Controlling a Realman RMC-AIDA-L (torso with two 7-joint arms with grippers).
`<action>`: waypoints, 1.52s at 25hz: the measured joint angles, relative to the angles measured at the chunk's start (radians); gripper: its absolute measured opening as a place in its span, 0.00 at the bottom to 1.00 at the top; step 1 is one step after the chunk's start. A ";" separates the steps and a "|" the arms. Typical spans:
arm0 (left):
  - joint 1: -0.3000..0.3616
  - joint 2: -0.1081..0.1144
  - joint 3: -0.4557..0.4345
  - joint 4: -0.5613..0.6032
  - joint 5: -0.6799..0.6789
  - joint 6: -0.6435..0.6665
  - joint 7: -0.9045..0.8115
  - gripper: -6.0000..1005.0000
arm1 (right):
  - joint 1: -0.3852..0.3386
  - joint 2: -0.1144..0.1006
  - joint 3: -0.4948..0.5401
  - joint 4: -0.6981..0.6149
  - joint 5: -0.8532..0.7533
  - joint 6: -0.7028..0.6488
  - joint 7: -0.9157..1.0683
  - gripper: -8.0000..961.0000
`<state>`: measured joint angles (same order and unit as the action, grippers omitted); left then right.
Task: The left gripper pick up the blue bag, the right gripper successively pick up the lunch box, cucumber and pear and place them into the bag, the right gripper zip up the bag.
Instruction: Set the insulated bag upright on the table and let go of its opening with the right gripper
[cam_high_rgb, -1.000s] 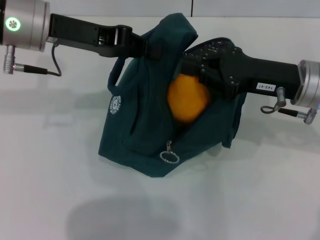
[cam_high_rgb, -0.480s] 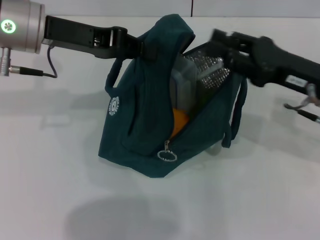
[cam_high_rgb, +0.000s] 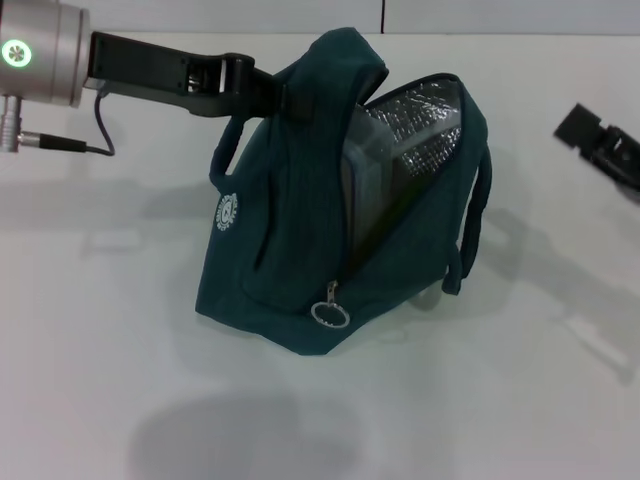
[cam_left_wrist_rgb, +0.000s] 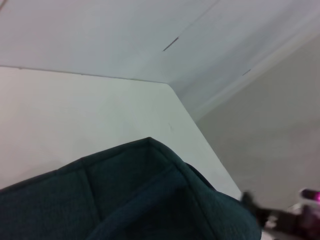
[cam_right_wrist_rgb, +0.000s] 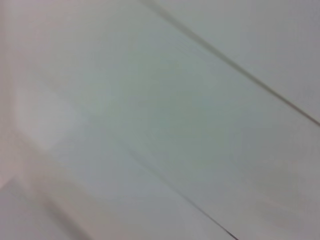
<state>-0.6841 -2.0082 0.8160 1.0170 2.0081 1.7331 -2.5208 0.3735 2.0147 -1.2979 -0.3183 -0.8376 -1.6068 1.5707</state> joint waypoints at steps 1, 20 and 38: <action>-0.001 -0.001 0.000 0.000 0.000 0.000 0.000 0.05 | 0.010 0.002 -0.002 0.032 0.000 0.006 0.029 0.71; -0.011 -0.004 0.002 0.000 -0.010 -0.001 0.012 0.05 | 0.217 0.013 -0.092 0.174 -0.005 0.210 0.288 0.83; -0.006 -0.004 0.006 0.000 -0.011 0.000 0.022 0.05 | 0.200 0.013 -0.120 0.128 -0.009 0.206 0.206 0.35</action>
<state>-0.6904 -2.0125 0.8223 1.0170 1.9969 1.7330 -2.4987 0.5734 2.0279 -1.4174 -0.1903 -0.8463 -1.4003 1.7770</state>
